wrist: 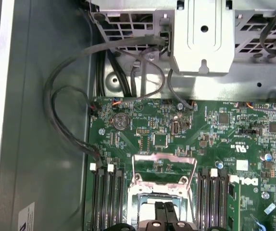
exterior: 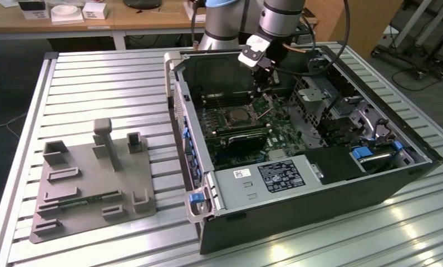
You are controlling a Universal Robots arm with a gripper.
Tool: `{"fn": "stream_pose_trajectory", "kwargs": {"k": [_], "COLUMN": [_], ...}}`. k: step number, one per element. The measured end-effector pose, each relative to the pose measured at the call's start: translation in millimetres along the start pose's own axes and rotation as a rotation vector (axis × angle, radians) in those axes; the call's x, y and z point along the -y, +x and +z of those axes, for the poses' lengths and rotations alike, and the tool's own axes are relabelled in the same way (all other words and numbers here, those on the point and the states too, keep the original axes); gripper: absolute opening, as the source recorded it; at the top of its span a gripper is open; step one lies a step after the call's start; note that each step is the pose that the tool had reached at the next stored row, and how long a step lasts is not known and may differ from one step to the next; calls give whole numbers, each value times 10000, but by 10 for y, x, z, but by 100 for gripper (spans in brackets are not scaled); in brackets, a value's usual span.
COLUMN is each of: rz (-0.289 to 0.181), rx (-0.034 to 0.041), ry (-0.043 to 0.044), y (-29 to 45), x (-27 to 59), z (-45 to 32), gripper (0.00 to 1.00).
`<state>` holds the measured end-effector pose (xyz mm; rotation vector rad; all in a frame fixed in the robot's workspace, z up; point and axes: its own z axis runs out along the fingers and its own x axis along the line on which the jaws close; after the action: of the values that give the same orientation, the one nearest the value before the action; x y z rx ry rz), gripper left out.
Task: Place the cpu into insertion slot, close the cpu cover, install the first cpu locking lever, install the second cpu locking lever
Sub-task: 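Close the cpu cover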
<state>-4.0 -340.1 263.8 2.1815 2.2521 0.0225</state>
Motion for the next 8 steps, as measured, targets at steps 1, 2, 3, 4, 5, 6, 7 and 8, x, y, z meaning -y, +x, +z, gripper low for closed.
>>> {"fn": "stream_pose_trajectory", "kwargs": {"k": [1,2,3,4,5,6,7,8], "rz": [0,0,0,0,0,-1,-1,0], "rx": [0,0,0,0,0,0,0,0], "ry": [0,0,0,0,0,0,0,0], "y": [0,-1,-1,-2,-2,-2,-2,-2], "x": [-13,-26,-40,-58,-72,-83,-89,-91], "z": [0,0,1,1,1,1,1,1], "gripper": [10,10,10,10,10,10,10,10]}}
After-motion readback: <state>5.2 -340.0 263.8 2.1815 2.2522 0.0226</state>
